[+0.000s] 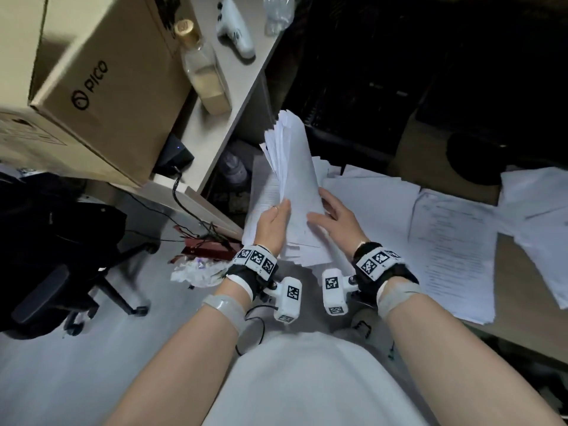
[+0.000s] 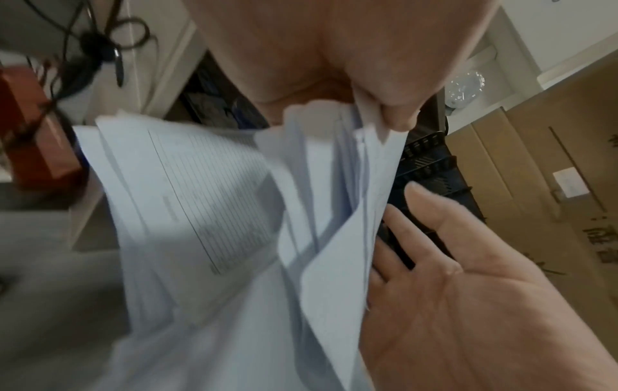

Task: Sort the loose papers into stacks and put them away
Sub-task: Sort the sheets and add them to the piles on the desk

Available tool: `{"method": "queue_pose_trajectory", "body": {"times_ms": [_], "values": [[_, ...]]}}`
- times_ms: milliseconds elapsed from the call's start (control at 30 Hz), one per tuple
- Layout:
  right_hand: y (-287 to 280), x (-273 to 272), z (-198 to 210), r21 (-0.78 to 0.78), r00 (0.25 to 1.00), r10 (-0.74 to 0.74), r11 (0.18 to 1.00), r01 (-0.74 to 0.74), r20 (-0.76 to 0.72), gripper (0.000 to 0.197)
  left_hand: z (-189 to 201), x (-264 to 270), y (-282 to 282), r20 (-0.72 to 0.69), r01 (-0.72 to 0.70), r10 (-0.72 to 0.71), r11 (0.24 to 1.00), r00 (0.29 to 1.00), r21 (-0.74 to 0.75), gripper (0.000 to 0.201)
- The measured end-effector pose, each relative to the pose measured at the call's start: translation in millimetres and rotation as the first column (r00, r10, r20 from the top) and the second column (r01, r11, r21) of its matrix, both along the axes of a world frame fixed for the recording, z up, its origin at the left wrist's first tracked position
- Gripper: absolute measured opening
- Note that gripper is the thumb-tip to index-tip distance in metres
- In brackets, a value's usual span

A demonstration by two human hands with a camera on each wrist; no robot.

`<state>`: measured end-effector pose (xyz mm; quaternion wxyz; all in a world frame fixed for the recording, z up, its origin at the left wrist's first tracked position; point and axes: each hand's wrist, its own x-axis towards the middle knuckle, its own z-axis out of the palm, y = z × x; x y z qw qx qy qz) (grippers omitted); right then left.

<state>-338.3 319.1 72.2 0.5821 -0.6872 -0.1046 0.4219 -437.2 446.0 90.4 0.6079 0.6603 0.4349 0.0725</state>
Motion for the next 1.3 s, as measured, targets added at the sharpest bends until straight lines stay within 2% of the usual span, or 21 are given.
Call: {"method": "queue_pose_trajectory", "body": {"times_ms": [167,367,433,667,767,833,933,967,1033,1100,1133,1167,1200,1233,1300], "values": [[-60,23,22,-0.091,0.962,0.257,0.964,-0.249,0.093,0.117,25,35,-56,0.065,0.015,-0.006,0.99,0.998,-0.142,0.039],[-128,43,26,-0.139,0.941,0.286,0.955,-0.263,0.179,0.128,50,60,-129,0.141,0.006,0.031,0.968,0.99,-0.25,0.042],[-145,49,28,-0.113,0.953,0.25,0.966,-0.234,0.168,0.122,45,65,-144,0.147,-0.03,0.076,0.955,0.986,-0.295,0.032],[-184,55,33,-0.017,0.981,0.147,0.989,-0.146,0.125,0.093,44,67,-177,0.136,0.0,0.032,0.973,0.99,-0.229,0.042],[-189,54,38,0.037,0.992,0.09,0.995,-0.093,0.085,0.056,45,66,-182,0.137,0.01,0.014,0.984,0.991,-0.176,0.031],[-187,56,36,0.001,0.996,0.009,1.0,-0.009,0.086,0.036,42,64,-183,0.135,0.025,-0.005,0.989,0.991,-0.149,0.025],[-184,57,33,-0.084,0.984,-0.163,0.982,0.17,0.077,0.042,36,59,-179,0.129,0.037,-0.018,0.989,0.991,-0.145,0.022],[-183,56,29,-0.092,0.973,-0.212,0.971,0.219,0.089,0.041,35,58,-177,0.12,0.035,-0.017,0.988,0.993,-0.149,0.016],[-185,53,25,-0.088,0.939,-0.327,0.938,0.336,0.103,0.023,34,60,-170,0.091,0.037,-0.022,0.985,0.996,-0.167,0.002],[-187,51,25,-0.074,0.893,-0.445,0.89,0.449,0.064,0.023,34,66,-164,0.083,0.06,-0.046,0.981,0.996,-0.182,0.008],[-189,51,23,-0.064,0.885,-0.458,0.884,0.463,0.079,0.022,33,70,-163,0.086,0.07,-0.054,0.978,0.995,-0.196,0.009],[-193,51,21,-0.079,0.903,-0.415,0.902,0.425,0.114,0.011,32,75,-162,0.091,0.082,-0.063,0.972,0.994,-0.22,0.008],[-196,49,25,-0.086,0.916,-0.381,0.916,0.393,0.125,0.01,31,78,-164,0.106,0.104,-0.08,0.962,0.991,-0.252,0.005],[-199,49,24,-0.105,0.927,-0.352,0.925,0.366,0.13,0.027,31,82,-166,0.121,0.13,-0.1,0.953,0.988,-0.275,0.011],[-201,46,29,-0.122,0.92,-0.358,0.918,0.378,0.156,0.04,28,89,-170,0.127,0.207,-0.178,0.94,0.976,-0.271,0.036]]}}
